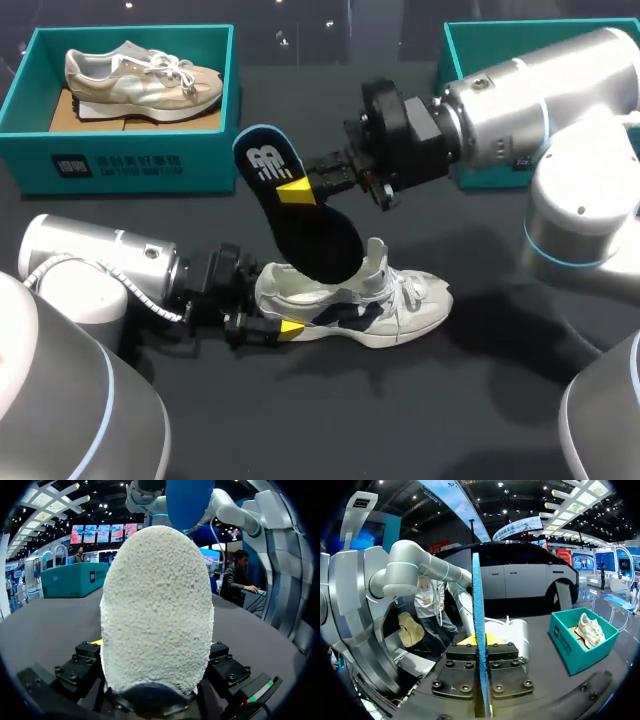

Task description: Take the shoe out of the shoebox, open the shoe tongue, remove and reinsert the insole, then place the shoe into the shoebox

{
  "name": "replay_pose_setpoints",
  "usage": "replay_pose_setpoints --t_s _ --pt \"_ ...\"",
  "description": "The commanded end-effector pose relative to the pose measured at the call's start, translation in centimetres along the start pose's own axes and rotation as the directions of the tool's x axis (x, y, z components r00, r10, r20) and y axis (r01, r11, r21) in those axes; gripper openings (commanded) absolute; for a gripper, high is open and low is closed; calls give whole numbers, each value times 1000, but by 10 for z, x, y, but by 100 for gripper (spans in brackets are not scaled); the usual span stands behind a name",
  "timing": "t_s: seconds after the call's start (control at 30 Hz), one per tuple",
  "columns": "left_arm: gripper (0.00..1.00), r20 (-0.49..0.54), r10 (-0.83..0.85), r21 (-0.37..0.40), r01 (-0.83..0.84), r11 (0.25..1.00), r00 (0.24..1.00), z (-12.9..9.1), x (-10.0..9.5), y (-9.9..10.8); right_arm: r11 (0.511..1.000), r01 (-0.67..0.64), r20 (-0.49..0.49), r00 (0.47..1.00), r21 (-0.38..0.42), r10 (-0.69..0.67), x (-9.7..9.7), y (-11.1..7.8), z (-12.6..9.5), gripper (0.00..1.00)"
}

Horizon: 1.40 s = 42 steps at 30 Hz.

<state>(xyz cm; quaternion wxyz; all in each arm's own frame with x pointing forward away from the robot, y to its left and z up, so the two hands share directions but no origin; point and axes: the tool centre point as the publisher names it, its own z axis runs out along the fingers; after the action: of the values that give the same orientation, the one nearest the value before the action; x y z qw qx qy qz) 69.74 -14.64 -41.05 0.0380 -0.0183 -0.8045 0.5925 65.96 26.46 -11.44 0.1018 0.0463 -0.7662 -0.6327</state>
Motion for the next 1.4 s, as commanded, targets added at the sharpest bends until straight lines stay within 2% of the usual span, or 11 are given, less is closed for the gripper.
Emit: replay_pose_setpoints --t_s 0.03,0.2,0.27,0.37,0.63,1.07,1.17,1.4 --pt "0 -1 0 -1 0 1000 1000 0 0 0 998 4 48 999 -55 -2 20 -8 -8 0" --pt "0 -1 0 -1 0 1000 1000 0 0 0 998 4 48 999 -55 -2 20 -8 -8 0" --pt "0 -1 0 -1 0 1000 1000 0 0 0 997 -12 62 998 -78 17 23 -5 -11 0" --pt "0 -1 0 -1 0 1000 1000 0 0 0 991 -49 99 993 -121 61 38 -2 -21 0" --pt "0 -1 0 -1 0 1000 1000 0 0 0 973 -162 215 957 -165 195 74 10 -48 0" --pt "0 -1 0 -1 0 1000 1000 0 0 0 973 -162 215 957 -165 195 74 10 -48 0" --pt "0 -1 0 -1 0 1000 1000 0 0 0 945 -226 221 935 -236 278 79 8 -60 0" --pt "0 -1 0 -1 0 1000 1000 0 0 0 915 -302 238 900 -266 366 85 5 -69 0"
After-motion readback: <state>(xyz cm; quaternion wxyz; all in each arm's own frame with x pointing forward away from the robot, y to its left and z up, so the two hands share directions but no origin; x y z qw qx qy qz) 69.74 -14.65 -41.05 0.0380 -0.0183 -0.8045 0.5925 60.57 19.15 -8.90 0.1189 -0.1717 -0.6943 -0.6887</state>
